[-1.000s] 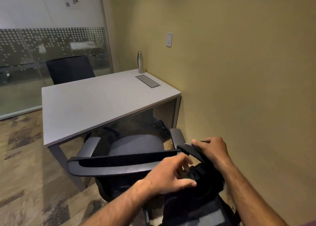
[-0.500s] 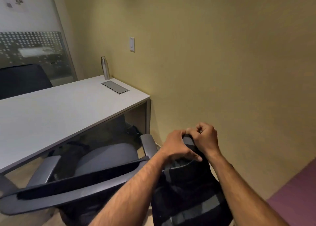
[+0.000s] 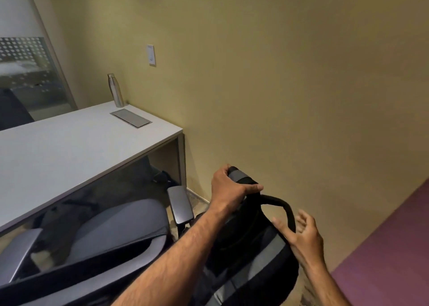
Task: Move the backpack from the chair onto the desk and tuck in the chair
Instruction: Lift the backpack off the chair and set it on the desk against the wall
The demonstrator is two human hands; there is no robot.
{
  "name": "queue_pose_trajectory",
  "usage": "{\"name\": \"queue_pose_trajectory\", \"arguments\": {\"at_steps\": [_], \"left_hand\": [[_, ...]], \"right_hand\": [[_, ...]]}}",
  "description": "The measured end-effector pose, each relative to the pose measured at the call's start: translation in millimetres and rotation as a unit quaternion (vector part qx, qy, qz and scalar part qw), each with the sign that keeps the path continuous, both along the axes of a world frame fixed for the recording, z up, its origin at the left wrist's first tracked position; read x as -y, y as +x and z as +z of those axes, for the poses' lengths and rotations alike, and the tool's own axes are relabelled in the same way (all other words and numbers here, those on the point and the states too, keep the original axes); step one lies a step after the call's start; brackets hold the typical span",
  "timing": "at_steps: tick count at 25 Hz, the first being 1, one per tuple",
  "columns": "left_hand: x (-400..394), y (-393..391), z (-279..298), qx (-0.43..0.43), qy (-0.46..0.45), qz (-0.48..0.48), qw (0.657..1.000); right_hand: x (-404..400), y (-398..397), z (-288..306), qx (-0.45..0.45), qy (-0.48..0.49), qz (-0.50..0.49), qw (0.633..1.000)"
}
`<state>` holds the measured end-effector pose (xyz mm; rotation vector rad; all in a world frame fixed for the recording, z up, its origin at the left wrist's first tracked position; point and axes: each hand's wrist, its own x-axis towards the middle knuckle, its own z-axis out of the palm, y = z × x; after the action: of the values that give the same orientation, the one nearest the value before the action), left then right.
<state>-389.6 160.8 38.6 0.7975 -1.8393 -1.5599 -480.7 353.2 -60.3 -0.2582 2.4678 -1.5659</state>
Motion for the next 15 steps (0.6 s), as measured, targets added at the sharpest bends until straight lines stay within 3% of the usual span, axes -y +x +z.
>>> {"name": "queue_pose_trajectory", "arguments": {"at_steps": [8,11,15], "left_hand": [[0,-51,-3,-0.019,0.018,0.046,0.999],[23,-56,0,-0.013,-0.018,0.017,1.0],[85,-53,2,-0.051,-0.001,-0.005,0.999]], "right_hand": [[22,3,-30,0.055,-0.031,-0.087,0.994],[45,-26,-33,0.08,-0.11,-0.13,0.982],[85,-61,-16,0.03,-0.166,-0.093,0.981]]}}
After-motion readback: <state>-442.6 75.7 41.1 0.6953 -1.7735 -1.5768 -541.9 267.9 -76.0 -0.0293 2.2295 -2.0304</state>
